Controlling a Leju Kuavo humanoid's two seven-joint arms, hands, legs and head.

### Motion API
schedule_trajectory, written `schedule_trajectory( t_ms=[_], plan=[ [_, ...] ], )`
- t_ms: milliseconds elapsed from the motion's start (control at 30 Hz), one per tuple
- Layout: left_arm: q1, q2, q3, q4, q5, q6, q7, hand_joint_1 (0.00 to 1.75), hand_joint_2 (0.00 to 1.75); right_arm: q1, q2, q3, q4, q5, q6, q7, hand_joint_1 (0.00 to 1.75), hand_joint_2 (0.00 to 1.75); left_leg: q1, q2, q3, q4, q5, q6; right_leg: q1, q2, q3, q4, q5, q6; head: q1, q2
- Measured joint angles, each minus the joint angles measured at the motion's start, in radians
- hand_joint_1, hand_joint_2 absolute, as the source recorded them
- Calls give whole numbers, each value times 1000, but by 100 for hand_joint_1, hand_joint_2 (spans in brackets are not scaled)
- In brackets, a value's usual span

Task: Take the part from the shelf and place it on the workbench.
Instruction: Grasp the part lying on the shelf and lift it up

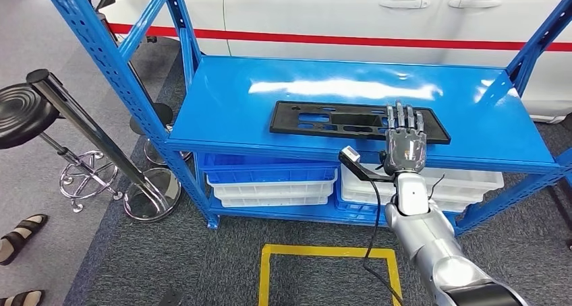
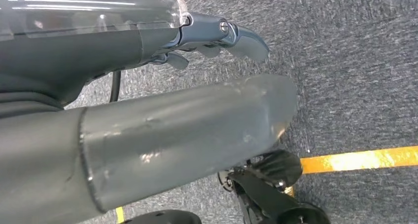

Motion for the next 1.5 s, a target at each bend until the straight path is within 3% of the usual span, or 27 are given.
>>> schedule_trajectory(
  t_ms=[100,167,300,367,433,467,500,533,600,667,767,833,933,967,1000,1033,1133,1200,1300,1367,1433,1467,1500],
  plan=[
    [-3,0,-3,0,0,-3,-3,0,0,0,0,-6,-1,0,0,-5,0,175,-4,0,94,-195,93,18,4,1,4,4,-5,5,0,0],
    [-5,0,-5,0,-1,-4,-5,0,0,-1,0,-10,-1,0,0,-7,0,175,-8,0,128,-264,107,27,6,1,2,6,-7,12,0,0],
    [-5,0,-8,0,-1,-7,-6,0,0,-2,-1,-14,-1,0,0,-9,0,175,-3,1,137,-283,115,42,6,1,0,13,-17,33,0,0],
    [-6,-1,-10,0,-1,-7,-7,0,0,-4,-2,-17,-1,0,0,-9,0,175,1,3,141,-293,121,50,3,1,-38,96,-68,42,1,0],
    [-6,-1,-12,0,-1,-9,-8,0,0,0,-4,-21,0,0,0,-9,0,175,1,2,140,-293,121,53,-1,1,-104,230,-126,50,1,0],
    [-5,-1,-14,0,-2,-11,-8,0,0,2,-4,-21,1,0,0,-9,0,175,0,2,140,-292,120,53,-2,1,-125,270,-134,53,1,0],
    [-5,-1,-16,0,-3,-12,-9,0,0,5,-4,-21,2,0,0,-9,0,175,0,2,140,-291,119,52,-4,1,-129,274,-121,55,1,0],
    [-5,-1,-18,0,-5,-15,-11,0,0,5,-5,-22,2,0,0,-9,0,175,0,1,141,-289,118,50,-6,1,-113,236,-90,56,1,0],
    [-5,-2,-21,0,-7,-17,-13,0,0,3,-6,-25,2,0,0,-9,0,175,-1,0,141,-282,112,43,-9,0,-48,100,-22,54,1,0],
    [-7,-3,-23,0,-8,-17,-15,0,0,0,-8,-27,2,0,0,-10,0,175,-4,-1,137,-274,107,34,-5,2,-11,18,2,45,0,0],
    [-7,-2,-23,0,-8,-17,-15,0,0,1,-8,-27,2,0,0,-10,0,175,-3,-1,133,-271,104,18,-2,3,-12,8,0,27,0,0],
    [-8,-2,-23,0,-8,-17,-16,0,0,0,-8,-27,2,0,0,-11,0,175,-1,0,116,-234,76,9,-6,1,-8,3,3,13,0,0],
    [-8,-2,-23,0,-8,-16,-16,0,0,-2,-8,-27,2,0,0,-11,0,175,1,0,28,-44,-14,0,-4,-1,-6,1,2,2,0,0],
    [-6,-2,-23,0,-8,-16,-16,0,0,-1,-8,-27,2,0,0,-11,0,175,2,0,4,5,-26,-1,-3,-1,-5,2,1,1,0,0],
    [-5,-2,-23,0,-8,-16,-16,0,0,-1,-8,-27,2,0,0,-11,0,175,2,1,-3,17,-19,-1,-2,-1,-5,3,0,0,0,0],
    [-5,-2,-23,0,-8,-16,-16,0,0,0,-8,-27,2,0,0,-11,0,175,2,1,9,-10,7,1,-2,0,-3,5,-1,0,0,0],
    [-9,-1,-23,0,-8,-16,-17,0,0,-2,-8,-27,2,0,0,-11,0,175,-2,0,100,-203,96,17,1,2,2,8,-7,7,0,0],
    [-11,-1,-24,0,-7,-16,-17,0,0,-3,-9,-27,2,0,0,-11,0,175,-7,0,127,-262,107,24,3,2,1,7,-7,16,0,0],
    [-12,-2,-24,0,-7,-14,-17,0,0,-5,-9,-27,2,0,0,-10,0,175,-2,1,132,-278,115,36,3,1,-1,9,-12,32,0,0],
    [-15,-3,-24,0,-7,-12,-15,0,0,-9,-11,-27,2,0,0,-8,0,175,3,3,137,-291,123,49,2,2,-29,73,-54,39,0,0],
    [-15,-3,-24,0,-6,-11,-13,0,0,-9,-15,-28,4,0,0,-6,0,175,2,2,137,-292,123,53,-1,2,-91,203,-117,45,0,0],
    [-15,-3,-24,0,-6,-11,-12,0,0,-6,-16,-28,6,0,0,-6,0,175,2,2,137,-292,123,53,-2,1,-119,260,-135,47,1,0],
    [-14,-3,-24,0,-5,-11,-12,0,0,-3,-16,-28,7,0,0,-7,0,175,2,2,137,-291,122,53,-3,1,-133,283,-134,49,1,0]
  ],
)
